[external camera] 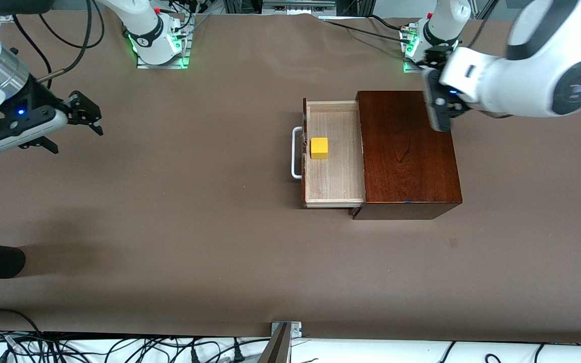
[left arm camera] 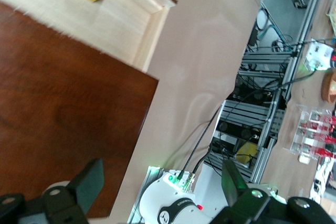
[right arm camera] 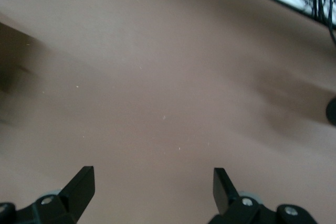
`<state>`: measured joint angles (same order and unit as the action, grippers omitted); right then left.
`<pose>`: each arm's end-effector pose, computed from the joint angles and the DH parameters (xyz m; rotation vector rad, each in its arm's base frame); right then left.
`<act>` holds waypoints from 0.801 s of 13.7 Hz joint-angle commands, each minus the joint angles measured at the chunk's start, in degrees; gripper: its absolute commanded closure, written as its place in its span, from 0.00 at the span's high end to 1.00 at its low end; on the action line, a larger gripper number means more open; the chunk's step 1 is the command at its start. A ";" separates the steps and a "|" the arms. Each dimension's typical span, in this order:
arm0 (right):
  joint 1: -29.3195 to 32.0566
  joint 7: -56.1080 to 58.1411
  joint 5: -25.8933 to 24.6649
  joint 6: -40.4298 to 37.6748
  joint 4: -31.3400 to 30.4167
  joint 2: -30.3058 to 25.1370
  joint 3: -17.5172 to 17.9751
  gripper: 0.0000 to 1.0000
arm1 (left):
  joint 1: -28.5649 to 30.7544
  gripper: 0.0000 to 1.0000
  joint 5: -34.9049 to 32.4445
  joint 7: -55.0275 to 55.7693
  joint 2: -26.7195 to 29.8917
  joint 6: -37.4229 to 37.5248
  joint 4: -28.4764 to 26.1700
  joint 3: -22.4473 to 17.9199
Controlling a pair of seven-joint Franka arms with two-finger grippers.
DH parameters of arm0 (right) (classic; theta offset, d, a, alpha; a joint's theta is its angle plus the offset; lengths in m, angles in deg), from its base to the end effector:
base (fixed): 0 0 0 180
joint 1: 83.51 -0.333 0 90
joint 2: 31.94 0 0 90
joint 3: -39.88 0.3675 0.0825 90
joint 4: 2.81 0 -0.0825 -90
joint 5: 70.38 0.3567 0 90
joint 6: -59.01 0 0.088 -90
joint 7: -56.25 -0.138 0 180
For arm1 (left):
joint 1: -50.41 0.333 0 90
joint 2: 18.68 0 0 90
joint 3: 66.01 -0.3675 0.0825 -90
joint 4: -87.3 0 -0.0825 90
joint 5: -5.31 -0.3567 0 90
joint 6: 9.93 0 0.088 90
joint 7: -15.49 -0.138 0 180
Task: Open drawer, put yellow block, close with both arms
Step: 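Retract the right gripper to rest while the left gripper moves toward the drawer, then push the drawer shut into the box with the left gripper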
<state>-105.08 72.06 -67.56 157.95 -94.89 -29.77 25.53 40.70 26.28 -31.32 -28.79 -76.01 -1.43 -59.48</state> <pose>0.5513 0.0788 0.6233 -3.0446 -0.6122 -0.1333 0.4766 -0.1936 0.5556 2.1419 -1.3963 -0.5875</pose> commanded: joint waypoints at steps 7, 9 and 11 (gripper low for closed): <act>6.36 -5.97 0.00 -4.37 -1.09 -2.96 6.35 1.00 | -19.96 1.00 -6.36 -8.30 -13.86 -22.46 6.20 0.15; 6.45 -5.54 -0.35 -4.37 -0.22 -2.79 6.09 1.00 | -24.37 1.00 -10.41 -8.30 -17.73 -32.92 6.12 0.15; 6.53 -5.27 -1.40 -4.46 0.75 -2.35 6.09 1.00 | -25.78 1.00 -11.22 -8.21 -20.72 -39.98 6.29 0.24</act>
<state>-99.78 66.99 -67.96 154.24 -95.00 -31.72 30.51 15.81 16.69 -37.46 -46.33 -112.64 2.05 -58.62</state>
